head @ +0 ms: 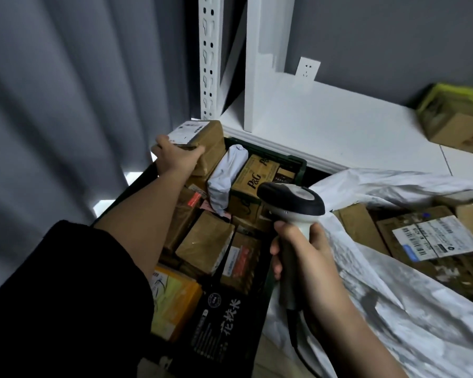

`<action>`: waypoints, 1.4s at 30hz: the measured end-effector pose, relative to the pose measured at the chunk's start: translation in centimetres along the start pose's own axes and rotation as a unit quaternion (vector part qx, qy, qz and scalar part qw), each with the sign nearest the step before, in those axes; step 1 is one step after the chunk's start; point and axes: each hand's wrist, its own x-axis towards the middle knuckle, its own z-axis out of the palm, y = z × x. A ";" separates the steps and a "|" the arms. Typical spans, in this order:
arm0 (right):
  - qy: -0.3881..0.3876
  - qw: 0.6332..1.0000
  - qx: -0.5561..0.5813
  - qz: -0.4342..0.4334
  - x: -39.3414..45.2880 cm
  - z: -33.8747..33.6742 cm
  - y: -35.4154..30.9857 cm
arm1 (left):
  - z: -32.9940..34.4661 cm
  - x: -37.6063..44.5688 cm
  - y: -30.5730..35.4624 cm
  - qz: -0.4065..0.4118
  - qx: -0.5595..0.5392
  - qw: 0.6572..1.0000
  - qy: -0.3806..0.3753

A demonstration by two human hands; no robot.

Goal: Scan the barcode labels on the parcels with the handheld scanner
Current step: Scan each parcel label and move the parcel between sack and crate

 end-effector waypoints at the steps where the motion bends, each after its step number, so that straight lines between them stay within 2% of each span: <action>1: -0.001 1.000 0.003 -0.003 -0.2 -0.1 0.0 | -0.6 -0.6 0.4 0.002 -0.029 0.999 0.015; 6: -0.005 0.999 0.009 -0.032 -1.9 -1.0 -1.7 | -5.6 -5.4 1.6 0.075 -0.087 0.993 0.039; 12: -0.024 0.995 0.032 -0.097 -5.3 -2.2 -5.0 | -10.2 -16.8 1.6 0.199 0.001 0.980 0.013; 17: -0.069 0.988 0.001 -0.137 -8.5 -2.8 -6.0 | -10.4 -22.4 0.7 0.249 0.029 0.968 0.023; 22: -0.098 0.982 0.007 -0.160 -11.0 -2.4 -5.8 | -9.0 -25.0 1.3 0.214 0.018 0.975 0.062; 26: -0.115 0.980 0.020 -0.158 -11.8 -2.0 -6.1 | -7.8 -25.9 1.8 0.186 -0.016 0.980 0.063; 35: -0.099 0.985 0.035 -0.136 -11.2 -0.9 -4.9 | -4.9 -27.7 2.8 0.151 -0.129 0.979 0.056; 42: -0.087 0.986 0.034 -0.136 -10.4 -0.5 -4.3 | -4.7 -28.2 3.2 0.123 -0.134 0.982 0.048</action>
